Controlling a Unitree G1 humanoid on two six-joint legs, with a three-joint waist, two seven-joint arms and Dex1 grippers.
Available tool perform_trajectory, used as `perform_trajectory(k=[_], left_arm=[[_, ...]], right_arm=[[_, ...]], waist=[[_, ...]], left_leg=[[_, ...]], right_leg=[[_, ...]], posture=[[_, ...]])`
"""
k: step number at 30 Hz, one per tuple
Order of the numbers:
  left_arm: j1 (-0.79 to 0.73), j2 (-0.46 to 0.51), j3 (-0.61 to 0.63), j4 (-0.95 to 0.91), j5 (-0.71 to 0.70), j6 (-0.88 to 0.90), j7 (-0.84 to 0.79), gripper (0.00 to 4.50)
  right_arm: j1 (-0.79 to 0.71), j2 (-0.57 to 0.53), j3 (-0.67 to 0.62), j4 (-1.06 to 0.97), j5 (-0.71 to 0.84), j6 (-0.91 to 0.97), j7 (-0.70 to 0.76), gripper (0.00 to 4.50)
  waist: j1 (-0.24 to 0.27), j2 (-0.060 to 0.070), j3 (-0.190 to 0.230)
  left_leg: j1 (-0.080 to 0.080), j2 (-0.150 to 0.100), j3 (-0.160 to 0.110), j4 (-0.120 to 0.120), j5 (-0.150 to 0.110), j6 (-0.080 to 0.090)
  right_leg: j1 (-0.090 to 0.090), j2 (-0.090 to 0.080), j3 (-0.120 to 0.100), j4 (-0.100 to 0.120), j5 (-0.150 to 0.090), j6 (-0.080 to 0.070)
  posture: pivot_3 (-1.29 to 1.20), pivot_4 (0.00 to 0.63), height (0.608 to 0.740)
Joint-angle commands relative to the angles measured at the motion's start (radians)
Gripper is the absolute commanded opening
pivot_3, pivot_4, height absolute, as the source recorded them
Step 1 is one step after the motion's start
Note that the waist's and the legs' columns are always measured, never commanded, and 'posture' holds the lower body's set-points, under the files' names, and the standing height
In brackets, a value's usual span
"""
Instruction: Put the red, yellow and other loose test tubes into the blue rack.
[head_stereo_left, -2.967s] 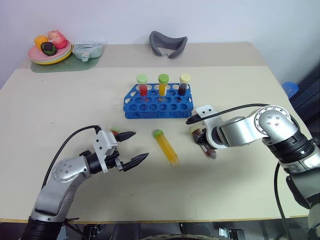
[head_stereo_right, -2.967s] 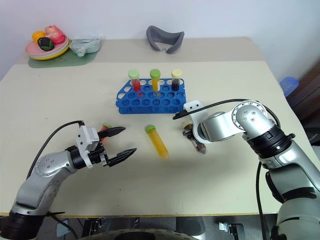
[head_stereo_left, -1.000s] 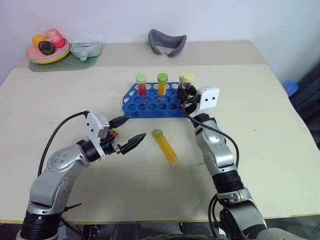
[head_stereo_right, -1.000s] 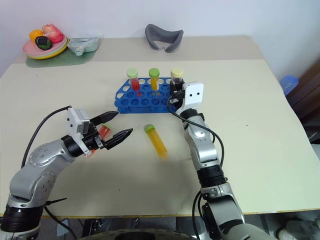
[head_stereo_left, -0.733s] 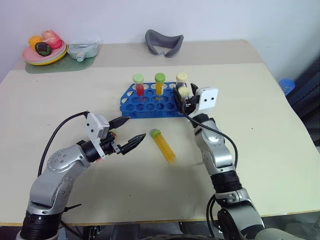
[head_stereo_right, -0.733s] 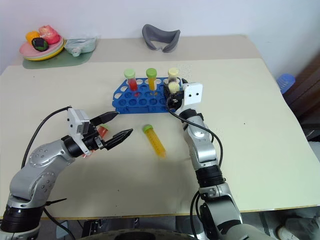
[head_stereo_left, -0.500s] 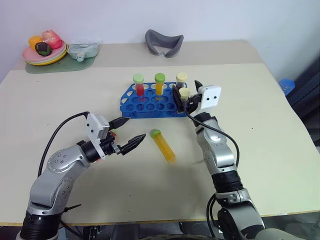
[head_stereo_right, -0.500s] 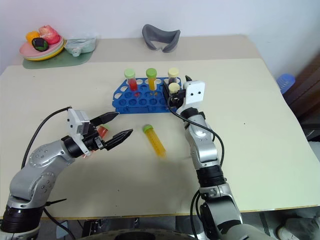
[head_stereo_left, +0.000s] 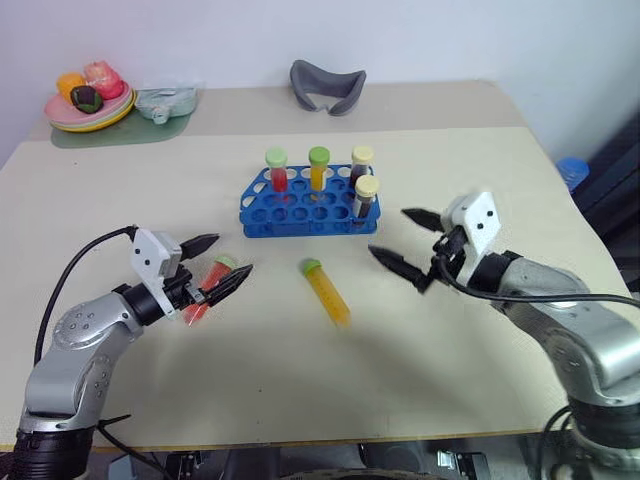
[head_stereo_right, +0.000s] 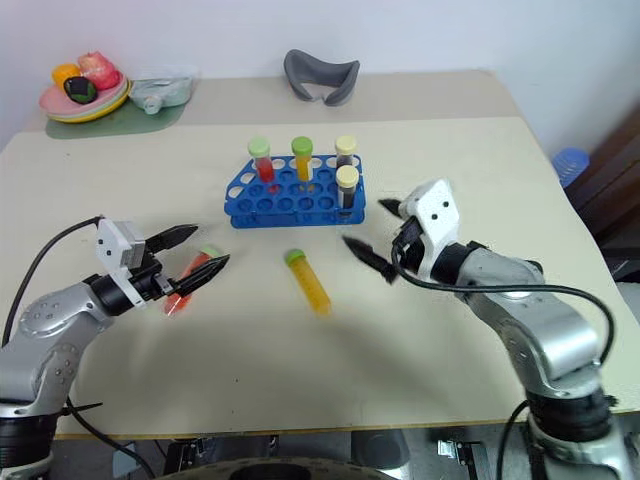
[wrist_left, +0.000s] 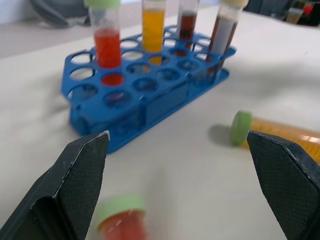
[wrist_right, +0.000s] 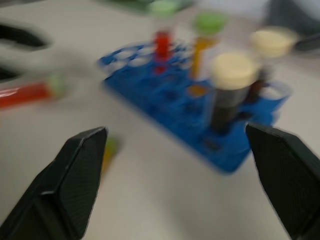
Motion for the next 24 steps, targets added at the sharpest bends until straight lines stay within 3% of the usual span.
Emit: perform_trajectory(k=[1,3,5,7,17,24], left_arm=[[0.003,0.03,0.027,0.028,0.024,-0.053,-0.044,4.5],[0.009,0.042,0.024,0.04,0.03,-0.065,-0.068,4.5],[0.018,0.054,0.023,0.047,0.029,-0.072,-0.094,4.5],[0.023,0.06,0.021,0.055,0.036,-0.081,-0.108,4.5],[0.065,0.048,-0.002,0.017,0.033,-0.076,-0.13,4.5],[0.095,0.061,-0.008,-0.018,0.034,-0.062,-0.157,4.5]], right_arm=[[-0.098,0.0,0.02,-0.093,0.174,0.259,-0.071,4.46],[-0.175,0.063,0.032,-0.09,0.259,0.424,-0.152,4.46],[-0.272,0.202,0.018,-0.044,0.301,0.623,-0.248,4.46],[-0.36,0.249,0.058,0.011,0.334,0.709,-0.34,4.46],[-0.585,0.224,0.301,0.42,0.734,0.717,-0.942,4.46],[-0.678,0.253,0.421,0.588,1.016,0.655,-1.23,4.46]], waist=[[0.0,0.0,0.0],[0.002,0.0,0.0],[-0.001,0.0,0.0],[0.0,0.0,0.0],[-0.003,-0.001,0.0],[-0.004,-0.001,0.0]], left_leg=[[0.001,0.0,0.0,0.0,0.0,0.0],[0.001,0.0,0.0,0.0,0.0,0.0],[0.001,0.0,-0.001,0.0,0.0,0.0],[0.001,0.0,-0.001,0.0,0.0,0.0],[-0.002,0.0,0.0,0.0,0.0,0.0],[-0.003,0.0,0.0,0.0,0.0,0.0]], right_leg=[[0.001,0.0,0.0,0.0,0.0,0.0],[0.001,0.0,0.0,0.0,0.0,0.0],[0.001,0.0,0.0,-0.001,0.0,0.0],[0.001,0.0,0.0,0.0,0.0,0.0],[-0.001,-0.001,-0.001,-0.001,0.0,0.0],[-0.003,-0.001,-0.001,0.0,0.0,0.0]], posture=[[0.0,0.15,0.74],[0.0,0.15,0.74],[0.0,0.15,0.74],[0.0,0.15,0.74],[0.0,0.15,0.74],[0.0,0.15,0.74]])
